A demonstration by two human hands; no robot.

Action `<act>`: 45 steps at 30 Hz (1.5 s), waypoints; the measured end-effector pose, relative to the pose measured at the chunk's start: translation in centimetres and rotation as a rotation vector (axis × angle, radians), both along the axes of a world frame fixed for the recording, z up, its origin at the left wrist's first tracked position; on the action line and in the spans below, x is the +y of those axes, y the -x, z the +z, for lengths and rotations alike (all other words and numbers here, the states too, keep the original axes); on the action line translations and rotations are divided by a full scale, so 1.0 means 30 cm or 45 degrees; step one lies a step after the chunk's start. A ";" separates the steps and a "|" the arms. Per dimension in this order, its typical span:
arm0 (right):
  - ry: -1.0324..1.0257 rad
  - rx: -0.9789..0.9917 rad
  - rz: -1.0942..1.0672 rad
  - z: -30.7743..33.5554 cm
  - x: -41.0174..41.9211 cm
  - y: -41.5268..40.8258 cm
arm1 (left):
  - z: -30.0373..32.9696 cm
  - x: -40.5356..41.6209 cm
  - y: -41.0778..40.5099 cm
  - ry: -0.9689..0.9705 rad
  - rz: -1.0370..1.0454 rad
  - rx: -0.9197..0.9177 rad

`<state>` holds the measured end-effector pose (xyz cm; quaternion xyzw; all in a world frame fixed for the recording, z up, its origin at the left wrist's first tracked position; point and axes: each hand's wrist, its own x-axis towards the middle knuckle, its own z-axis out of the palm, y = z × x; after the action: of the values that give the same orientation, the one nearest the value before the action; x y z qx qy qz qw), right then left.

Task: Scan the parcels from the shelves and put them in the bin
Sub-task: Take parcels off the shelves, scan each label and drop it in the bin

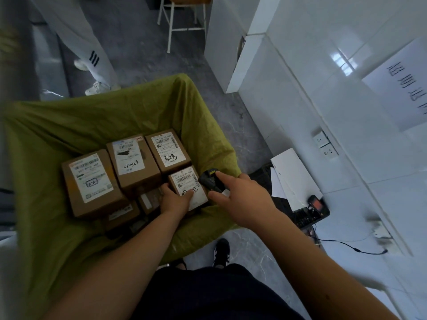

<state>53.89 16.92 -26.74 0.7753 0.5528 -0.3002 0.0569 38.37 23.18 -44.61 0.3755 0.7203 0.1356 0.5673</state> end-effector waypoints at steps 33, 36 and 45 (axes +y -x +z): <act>-0.261 0.431 1.253 0.061 0.038 -0.063 | 0.662 -0.695 -0.005 -0.317 0.313 1.230; -0.250 0.477 1.425 0.103 -0.062 0.047 | 0.718 -0.867 0.019 -0.290 0.500 1.300; -0.390 0.576 1.912 0.216 -0.600 0.320 | 0.847 -1.556 0.047 -0.188 0.884 1.496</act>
<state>44.30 -1.09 -20.26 0.1155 0.9604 -0.2524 0.0231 36.97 -23.49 -19.22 0.1719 0.9760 0.1323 -0.0209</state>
